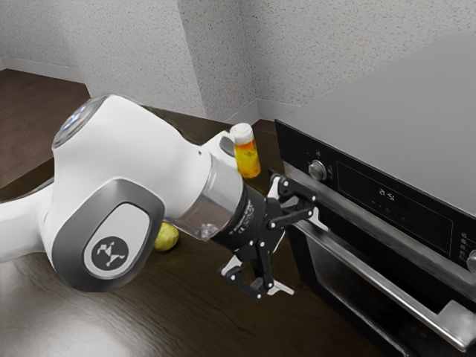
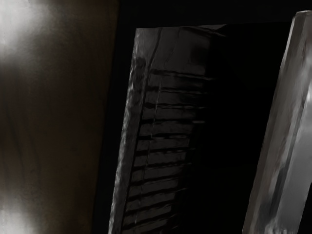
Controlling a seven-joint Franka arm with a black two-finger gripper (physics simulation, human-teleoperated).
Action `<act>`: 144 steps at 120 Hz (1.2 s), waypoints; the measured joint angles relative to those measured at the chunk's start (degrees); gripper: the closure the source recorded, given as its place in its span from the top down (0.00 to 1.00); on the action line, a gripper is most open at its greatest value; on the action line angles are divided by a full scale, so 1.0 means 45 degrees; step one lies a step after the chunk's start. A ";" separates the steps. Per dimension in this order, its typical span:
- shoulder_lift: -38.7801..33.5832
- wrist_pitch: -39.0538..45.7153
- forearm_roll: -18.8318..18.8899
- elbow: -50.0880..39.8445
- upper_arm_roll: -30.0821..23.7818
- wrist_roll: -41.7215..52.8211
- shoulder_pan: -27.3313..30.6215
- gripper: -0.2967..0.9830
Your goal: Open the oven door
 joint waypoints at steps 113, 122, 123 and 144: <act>0.1135 -0.9510 0.3324 0.7274 0.2630 0.3913 -0.0412 0.77; 0.1185 -1.0011 0.4065 0.6270 0.3192 0.4215 -0.1162 0.77; 0.1164 -1.0053 0.4101 0.6157 0.3218 0.4245 -0.1197 0.77; 0.0797 -1.0639 0.4339 0.4736 0.3385 0.4810 -0.1248 0.77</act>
